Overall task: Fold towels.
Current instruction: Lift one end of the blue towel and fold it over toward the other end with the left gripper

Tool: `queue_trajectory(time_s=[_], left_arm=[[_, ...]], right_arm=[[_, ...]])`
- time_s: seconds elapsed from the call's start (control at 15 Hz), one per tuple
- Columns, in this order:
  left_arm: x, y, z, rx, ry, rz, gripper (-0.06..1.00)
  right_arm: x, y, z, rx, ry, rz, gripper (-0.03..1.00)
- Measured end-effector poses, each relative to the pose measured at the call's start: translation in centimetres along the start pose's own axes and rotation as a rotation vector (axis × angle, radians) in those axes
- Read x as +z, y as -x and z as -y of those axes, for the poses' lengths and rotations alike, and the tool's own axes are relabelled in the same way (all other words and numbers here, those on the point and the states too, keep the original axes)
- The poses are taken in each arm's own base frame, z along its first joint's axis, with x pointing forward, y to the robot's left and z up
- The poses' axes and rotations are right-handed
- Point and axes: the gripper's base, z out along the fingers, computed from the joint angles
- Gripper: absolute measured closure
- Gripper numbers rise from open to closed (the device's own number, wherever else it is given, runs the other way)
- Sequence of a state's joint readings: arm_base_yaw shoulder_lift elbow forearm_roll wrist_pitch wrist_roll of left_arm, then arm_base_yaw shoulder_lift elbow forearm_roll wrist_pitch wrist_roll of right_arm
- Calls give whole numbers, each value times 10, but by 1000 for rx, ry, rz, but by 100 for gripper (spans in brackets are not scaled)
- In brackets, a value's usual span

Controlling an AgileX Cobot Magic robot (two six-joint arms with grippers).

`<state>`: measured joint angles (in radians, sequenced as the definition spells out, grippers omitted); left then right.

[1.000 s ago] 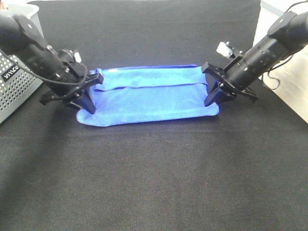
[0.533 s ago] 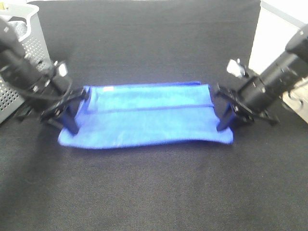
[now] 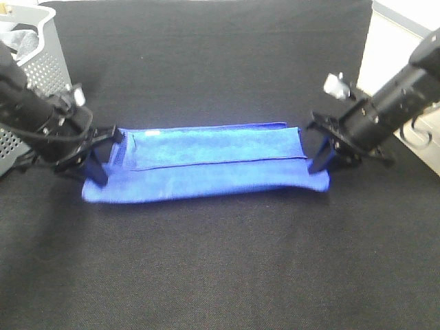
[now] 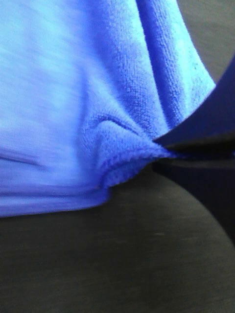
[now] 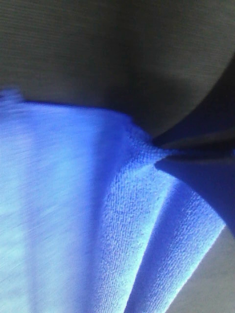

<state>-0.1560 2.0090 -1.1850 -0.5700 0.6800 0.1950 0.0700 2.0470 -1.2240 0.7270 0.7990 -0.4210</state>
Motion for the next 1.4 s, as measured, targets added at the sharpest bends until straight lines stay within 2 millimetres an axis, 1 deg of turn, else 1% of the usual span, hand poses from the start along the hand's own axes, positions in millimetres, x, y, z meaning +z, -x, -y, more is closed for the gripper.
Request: queue_trajectory(time_s=[0.13, 0.27, 0.4, 0.47, 0.53, 0.6, 0.73, 0.87, 0.93, 1.0, 1.07, 1.13, 1.2, 1.27, 1.33, 1.4], left_arm=[[-8, 15, 5, -8, -3, 74, 94], [-17, 32, 11, 3, -4, 163, 94], [-26, 47, 16, 30, 2, 245, 94], [-27, 55, 18, 42, 1, 272, 94], [-22, 67, 18, 54, 4, 288, 94], [-15, 74, 18, 57, 6, 289, 94], [3, 83, 13, 60, 14, 275, 94], [22, 84, 6, 50, 24, 242, 94], [26, 83, 5, 45, 26, 233, 94], [28, 83, 4, 39, 22, 231, 92], [28, 83, 4, 39, 22, 231, 92], [27, 84, 5, 30, 15, 234, 88], [27, 84, 5, 24, 10, 235, 80], [27, 84, 5, 23, 9, 235, 65], [27, 84, 5, 22, 8, 235, 49], [25, 84, 6, 27, 10, 238, 34]], right_arm=[[-11, 19, -8, -38, 5, 63, 97], [-16, 41, -15, -69, 18, 111, 97], [-7, 60, -13, -84, 26, 110, 97], [-2, 67, -11, -91, 25, 114, 97], [1, 75, -11, -98, 26, 122, 97], [7, 82, -8, -103, 23, 123, 97], [17, 87, -3, -100, 16, 123, 97], [26, 87, 3, -89, 7, 121, 97], [26, 87, 3, -89, 6, 121, 94], [26, 87, 3, -88, 6, 123, 88], [26, 87, 3, -88, 6, 123, 88], [26, 88, 4, -88, 4, 127, 75], [26, 88, 4, -90, 1, 127, 59], [26, 88, 4, -91, 1, 127, 41], [27, 88, 5, -89, 1, 123, 30], [27, 86, 5, -90, 5, 110, 23]])
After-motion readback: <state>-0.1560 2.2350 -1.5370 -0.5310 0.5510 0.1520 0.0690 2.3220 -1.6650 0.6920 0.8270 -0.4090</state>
